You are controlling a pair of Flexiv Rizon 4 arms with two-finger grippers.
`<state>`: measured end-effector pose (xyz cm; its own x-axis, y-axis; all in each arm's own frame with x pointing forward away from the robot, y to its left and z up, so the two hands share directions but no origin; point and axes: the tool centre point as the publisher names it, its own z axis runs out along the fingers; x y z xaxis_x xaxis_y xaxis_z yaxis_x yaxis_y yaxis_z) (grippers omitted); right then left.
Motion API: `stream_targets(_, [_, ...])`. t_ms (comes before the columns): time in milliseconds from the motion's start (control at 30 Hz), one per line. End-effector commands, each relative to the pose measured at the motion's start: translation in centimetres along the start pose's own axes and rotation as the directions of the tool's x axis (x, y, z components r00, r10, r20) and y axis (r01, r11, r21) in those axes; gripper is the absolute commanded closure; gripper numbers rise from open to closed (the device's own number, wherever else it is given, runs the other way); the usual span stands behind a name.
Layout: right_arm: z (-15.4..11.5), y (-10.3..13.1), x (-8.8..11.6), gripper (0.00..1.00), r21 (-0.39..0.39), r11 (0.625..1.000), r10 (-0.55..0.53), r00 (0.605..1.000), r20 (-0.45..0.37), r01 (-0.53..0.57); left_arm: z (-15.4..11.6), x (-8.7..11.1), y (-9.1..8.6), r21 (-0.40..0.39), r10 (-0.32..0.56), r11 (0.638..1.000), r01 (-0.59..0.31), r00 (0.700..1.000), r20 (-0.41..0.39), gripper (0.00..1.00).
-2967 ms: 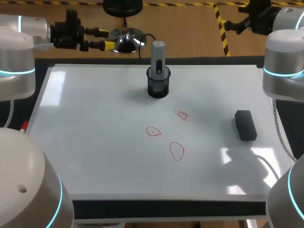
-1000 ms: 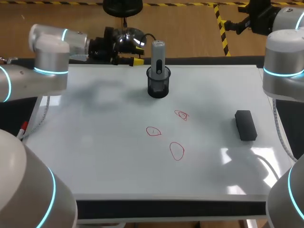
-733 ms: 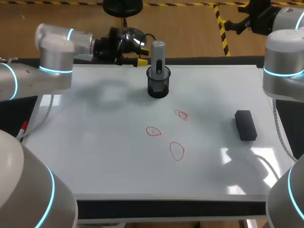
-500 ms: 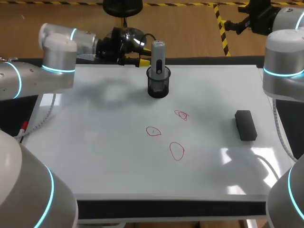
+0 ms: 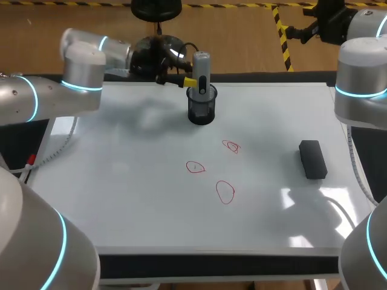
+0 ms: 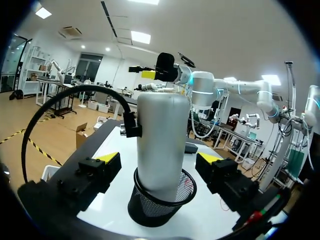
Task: Pick up the inspection probe, press it on each red-marked spot on the whiteboard one by one, put down the probe, pick up the eraser, and wipe off all the red marks.
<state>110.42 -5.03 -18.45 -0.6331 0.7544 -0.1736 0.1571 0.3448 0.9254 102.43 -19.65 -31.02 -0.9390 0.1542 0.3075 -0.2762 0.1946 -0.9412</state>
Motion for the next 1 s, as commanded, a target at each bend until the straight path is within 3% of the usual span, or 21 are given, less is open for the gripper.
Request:
stream_targets(33, [0.0,0.0,0.0,0.0,0.0,1.0,0.0,1.0,0.0,0.0,0.3,-0.3,0.5,0.007,0.0,1.0,0.0,1.0,-0.026,0.0])
stream_targets(533, [0.0,0.0,0.0,0.0,0.0,1.0,0.0,1.0,0.0,0.0,2.0,0.6,0.8,-0.027,0.037,0.999,-0.037,0.999,0.029,0.0])
stream_targets(1000, [0.0,0.0,0.0,0.0,0.0,1.0,0.0,1.0,0.0,0.0,2.0,1.1,0.8,-0.023,0.064,0.998,-0.063,0.997,0.045,0.0])
